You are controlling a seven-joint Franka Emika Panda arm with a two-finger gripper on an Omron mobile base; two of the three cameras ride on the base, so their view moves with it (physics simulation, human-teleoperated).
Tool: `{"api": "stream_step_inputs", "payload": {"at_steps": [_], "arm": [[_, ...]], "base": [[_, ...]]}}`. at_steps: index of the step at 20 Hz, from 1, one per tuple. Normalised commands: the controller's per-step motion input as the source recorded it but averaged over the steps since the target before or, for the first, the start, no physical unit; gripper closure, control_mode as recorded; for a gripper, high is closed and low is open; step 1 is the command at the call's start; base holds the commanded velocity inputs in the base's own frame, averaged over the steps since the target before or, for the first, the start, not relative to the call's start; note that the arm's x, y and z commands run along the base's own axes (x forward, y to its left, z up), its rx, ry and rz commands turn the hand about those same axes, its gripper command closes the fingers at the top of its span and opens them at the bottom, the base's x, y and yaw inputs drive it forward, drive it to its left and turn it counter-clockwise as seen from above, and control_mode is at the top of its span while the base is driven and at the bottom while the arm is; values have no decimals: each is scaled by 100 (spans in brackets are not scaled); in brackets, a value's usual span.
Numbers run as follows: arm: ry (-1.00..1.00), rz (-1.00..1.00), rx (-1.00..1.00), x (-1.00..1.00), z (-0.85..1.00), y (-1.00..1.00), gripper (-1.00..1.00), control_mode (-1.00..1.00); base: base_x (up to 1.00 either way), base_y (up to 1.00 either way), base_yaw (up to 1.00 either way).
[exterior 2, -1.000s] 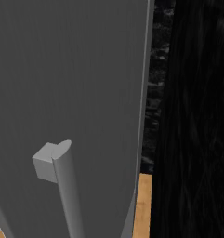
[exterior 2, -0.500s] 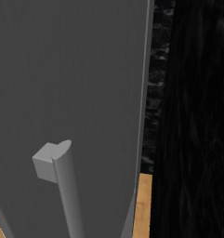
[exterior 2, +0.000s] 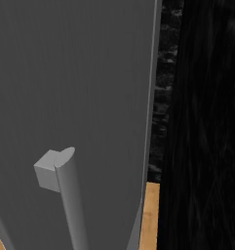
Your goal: Place one lime and one fish in each tupperware on the nearby counter, to pack two identical lunches.
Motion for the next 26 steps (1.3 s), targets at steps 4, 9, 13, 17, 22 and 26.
{"api": "stream_step_inputs", "payload": {"at_steps": [4,9,13,17,22,26], "arm": [[-29,0,7,-100,100,-58,100,-100],[-3,-5,8,-100,100,-70,100,-100],[28,-6,5,-100,100,-67,100,-100],[73,-2,-14,-85,46,-18,100,-100],[32,0,-16,-31,-11,3,100,100],[0,0,0,0,0,0,100,100]], "base": [[0,0,0],[0,0,0],[0,0,0],[0,0,0],[-60,12,9],[-100,97,0]]}}
